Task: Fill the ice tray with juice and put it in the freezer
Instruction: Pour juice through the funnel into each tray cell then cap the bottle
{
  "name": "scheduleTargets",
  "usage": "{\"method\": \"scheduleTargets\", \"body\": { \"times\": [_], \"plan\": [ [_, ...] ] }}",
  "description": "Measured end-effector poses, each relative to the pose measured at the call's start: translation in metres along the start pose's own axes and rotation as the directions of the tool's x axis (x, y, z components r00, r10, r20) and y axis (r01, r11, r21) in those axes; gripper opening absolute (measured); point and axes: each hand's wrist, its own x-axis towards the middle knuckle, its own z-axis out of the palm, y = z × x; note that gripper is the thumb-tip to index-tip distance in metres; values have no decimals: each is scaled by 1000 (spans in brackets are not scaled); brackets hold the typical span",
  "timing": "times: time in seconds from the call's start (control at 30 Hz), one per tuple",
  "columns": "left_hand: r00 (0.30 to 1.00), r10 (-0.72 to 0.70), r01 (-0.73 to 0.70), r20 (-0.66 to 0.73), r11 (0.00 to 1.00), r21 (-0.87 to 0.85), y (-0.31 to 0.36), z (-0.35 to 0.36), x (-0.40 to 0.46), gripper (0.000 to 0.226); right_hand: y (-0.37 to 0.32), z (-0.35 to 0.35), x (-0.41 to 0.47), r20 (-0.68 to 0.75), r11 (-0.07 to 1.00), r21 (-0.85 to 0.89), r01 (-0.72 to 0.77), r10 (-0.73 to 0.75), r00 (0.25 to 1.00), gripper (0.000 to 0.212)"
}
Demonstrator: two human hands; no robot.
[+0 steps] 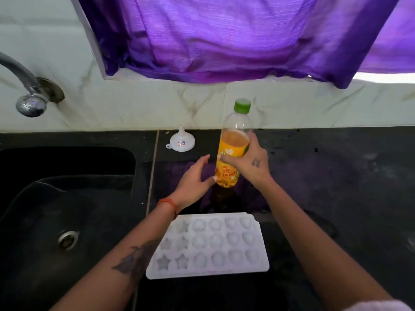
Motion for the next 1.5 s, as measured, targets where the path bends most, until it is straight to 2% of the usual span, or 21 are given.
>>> {"method": "scheduleTargets", "body": {
  "times": [0.13,0.2,0.27,0.33,0.4,0.47,0.53,0.57,0.63,0.67,0.73,0.83,0.93,1.07,1.2,1.27,1.37,1.43,1.5],
  "plan": [
    [999,-34,18,-40,941,-339,30,8,-25,60,6,-9,-53,-40,1000,9,27,-27,999,68],
    [999,-35,27,-11,905,-425,41,12,-34,60,7,-9,-69,-41,999,24,22,-21,999,69],
    [1000,-5,16,27,894,-447,48,15,-42,60,5,-14,-75,58,998,67,12,-15,998,72],
    [998,31,-4,53,894,-449,55,17,-48,60,4,-29,-72,263,995,87,-39,15,965,75],
    [997,54,-28,48,904,-427,61,18,-51,63,-1,-48,-65,357,994,67,-87,58,932,70],
    [997,79,-68,16,931,-359,66,20,-51,62,-15,-68,-58,229,987,123,-105,74,971,56],
    [996,86,-91,-28,963,-255,72,22,-50,65,-37,-81,-53,26,990,140,-12,8,1000,37],
    [994,89,-99,-58,975,-198,74,24,-48,73,-50,-83,-51,-33,995,69,72,-70,997,35],
    [988,103,-114,-113,989,-93,79,28,-45,89,-72,-82,-47,-21,951,-195,240,-249,968,50],
    [985,111,-118,-130,992,-43,80,30,-43,92,-81,-79,-43,26,891,-353,286,-296,955,57],
    [979,124,-114,-161,991,68,80,35,-37,88,-91,-71,-37,103,730,-604,319,-326,940,56],
    [964,167,-137,-209,979,153,73,37,-33,74,-87,-63,-34,128,594,-707,385,-427,895,40],
    [950,233,-199,-206,965,171,68,37,-32,65,-74,-62,-38,122,589,-658,469,-531,838,37],
    [957,248,-220,-151,959,178,68,31,-27,67,-74,-74,-35,266,641,-508,576,-519,812,32],
    [964,248,-228,-98,957,178,67,26,-24,63,-90,-88,-29,463,561,-519,645,-451,763,29],
    [967,241,-224,-86,960,169,66,25,-22,63,-98,-87,-27,446,546,-588,597,-396,802,33],
    [968,241,-227,-69,960,161,64,24,-22,66,-109,-82,-25,340,566,-688,454,-302,891,50],
    [968,244,-232,-59,959,164,64,23,-21,69,-112,-77,-24,354,555,-712,430,-245,903,47],
    [969,243,-233,-49,960,156,64,22,-20,69,-115,-75,-22,408,522,-710,473,-242,880,39]
  ]
}}
